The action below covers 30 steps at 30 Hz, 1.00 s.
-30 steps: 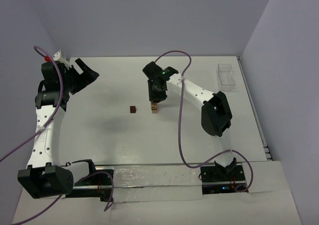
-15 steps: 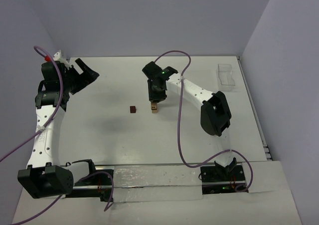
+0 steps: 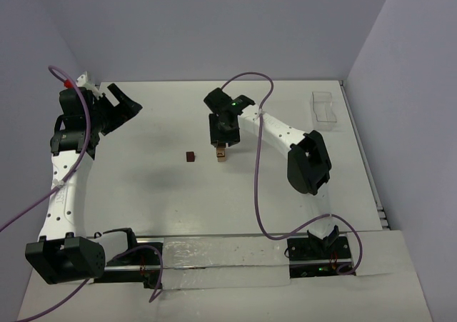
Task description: Build the wood block tower
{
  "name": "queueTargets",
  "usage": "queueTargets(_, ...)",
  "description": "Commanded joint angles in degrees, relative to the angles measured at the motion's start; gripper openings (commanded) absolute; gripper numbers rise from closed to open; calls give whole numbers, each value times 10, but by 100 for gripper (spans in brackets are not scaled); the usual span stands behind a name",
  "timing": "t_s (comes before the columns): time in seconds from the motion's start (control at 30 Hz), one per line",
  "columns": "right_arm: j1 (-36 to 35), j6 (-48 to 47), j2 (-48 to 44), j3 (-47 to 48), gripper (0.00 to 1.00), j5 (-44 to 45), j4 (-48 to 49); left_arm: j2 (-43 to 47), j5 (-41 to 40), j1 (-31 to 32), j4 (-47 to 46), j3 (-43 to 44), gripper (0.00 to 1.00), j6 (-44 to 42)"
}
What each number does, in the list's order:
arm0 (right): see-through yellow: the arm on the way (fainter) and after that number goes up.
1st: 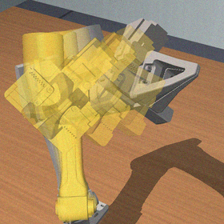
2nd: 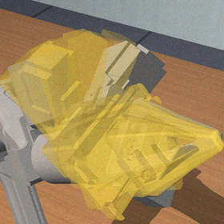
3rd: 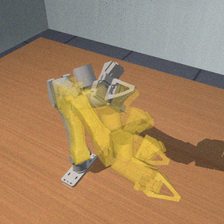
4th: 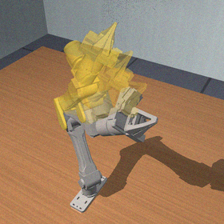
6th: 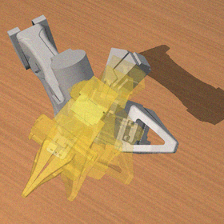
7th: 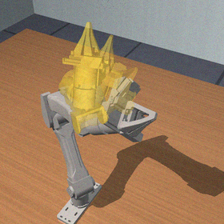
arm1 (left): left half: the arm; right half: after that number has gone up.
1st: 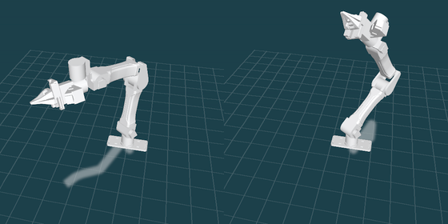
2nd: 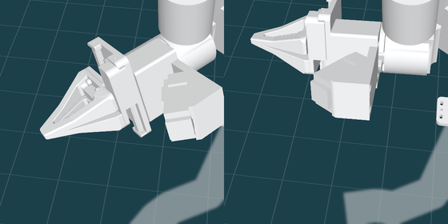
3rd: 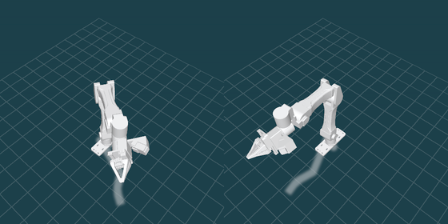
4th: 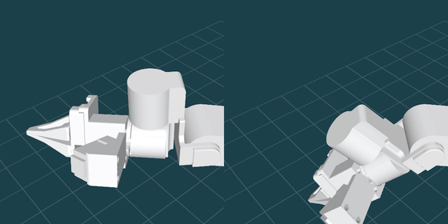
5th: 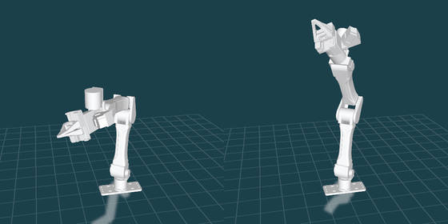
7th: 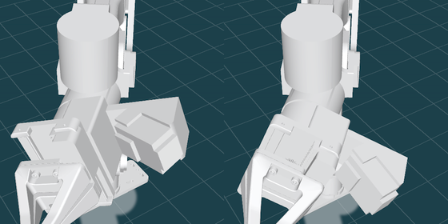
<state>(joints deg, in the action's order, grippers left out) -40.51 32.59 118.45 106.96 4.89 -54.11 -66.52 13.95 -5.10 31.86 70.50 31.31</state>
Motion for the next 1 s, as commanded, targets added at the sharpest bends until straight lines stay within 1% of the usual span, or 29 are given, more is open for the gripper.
queueTargets(0.0,4,5,1,26,69,0,1,0,16,-5,-30,11,99,6)
queueTargets(0.07,4,3,-1,26,82,-3,1,1,16,-5,-30,11,99,5)
queueTargets(0.13,4,1,-1,26,89,-8,2,0,17,-5,-30,11,99,5)
queueTargets(0.17,4,1,-1,25,92,-10,3,0,17,-5,-30,10,99,5)
queueTargets(0.23,3,-1,-6,22,95,-19,5,-1,20,-5,-30,10,99,4)
queueTargets(0.43,2,-2,-8,26,95,-8,6,-4,21,-5,-30,10,99,7)
queueTargets(0.7,2,-4,16,52,88,2,-1,-3,20,-5,-30,11,99,6)
queueTargets(0.97,2,4,31,78,89,48,-9,-6,20,-5,-30,11,99,7)
